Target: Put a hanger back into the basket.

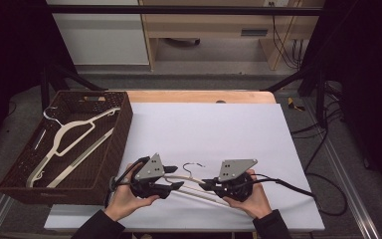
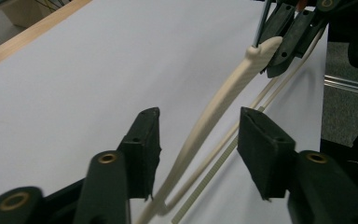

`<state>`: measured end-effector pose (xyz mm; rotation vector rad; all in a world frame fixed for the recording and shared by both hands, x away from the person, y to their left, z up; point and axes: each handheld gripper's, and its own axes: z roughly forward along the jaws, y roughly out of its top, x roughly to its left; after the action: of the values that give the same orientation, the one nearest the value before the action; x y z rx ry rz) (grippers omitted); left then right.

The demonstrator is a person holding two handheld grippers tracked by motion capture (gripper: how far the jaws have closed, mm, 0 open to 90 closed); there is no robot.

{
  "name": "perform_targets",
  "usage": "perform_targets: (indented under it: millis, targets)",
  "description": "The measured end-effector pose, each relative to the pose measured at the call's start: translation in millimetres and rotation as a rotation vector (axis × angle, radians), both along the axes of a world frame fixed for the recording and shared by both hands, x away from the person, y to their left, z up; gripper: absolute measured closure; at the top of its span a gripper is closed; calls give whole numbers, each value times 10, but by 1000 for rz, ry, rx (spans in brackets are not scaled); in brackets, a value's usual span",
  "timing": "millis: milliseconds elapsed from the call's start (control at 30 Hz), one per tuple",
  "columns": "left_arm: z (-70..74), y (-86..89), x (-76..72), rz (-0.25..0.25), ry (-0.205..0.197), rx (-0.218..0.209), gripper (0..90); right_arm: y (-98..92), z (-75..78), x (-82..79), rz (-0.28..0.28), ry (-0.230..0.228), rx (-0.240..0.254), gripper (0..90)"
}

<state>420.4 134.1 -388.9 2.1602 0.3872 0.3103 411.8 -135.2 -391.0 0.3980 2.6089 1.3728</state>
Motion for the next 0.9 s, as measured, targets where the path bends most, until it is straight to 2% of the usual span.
perform_targets:
  millis: [100, 267, 333, 400, 533, 600, 667, 733, 800, 900]
  targets:
    - [-3, -30, -7, -19, 1, 24, 646, 19, -10, -1, 14, 12, 3, 869]
    - [17, -45, -48, -26, -25, 74, 694, 19, -14, 13, 24, 23, 3, 861]
    - [23, -45, -65, -28, -25, 81, 724, 17, -10, 16, 7, 16, 6, 833]
    - [34, -44, -90, -37, -10, 73, 766, 8, -4, 28, -21, -3, 10, 787]
    - [57, -48, -141, -46, 19, 55, 824, 2, 0, 51, -68, -10, 27, 686]
    - [63, -49, -162, -60, 33, 56, 865, 13, -11, 59, -87, -37, 38, 604]
    - [62, -56, -189, -30, 51, 45, 868, 14, -8, 62, -113, -51, 45, 593]
    - [62, -39, -187, -17, 83, 13, 868, -1, -1, 65, -112, -38, 68, 568]
    - [85, 1, -189, 17, 82, -9, 869, -44, 32, 39, -140, -62, 89, 478]
    - [153, 70, -186, 55, 79, -33, 868, -126, 73, 23, -185, -79, 113, 421]
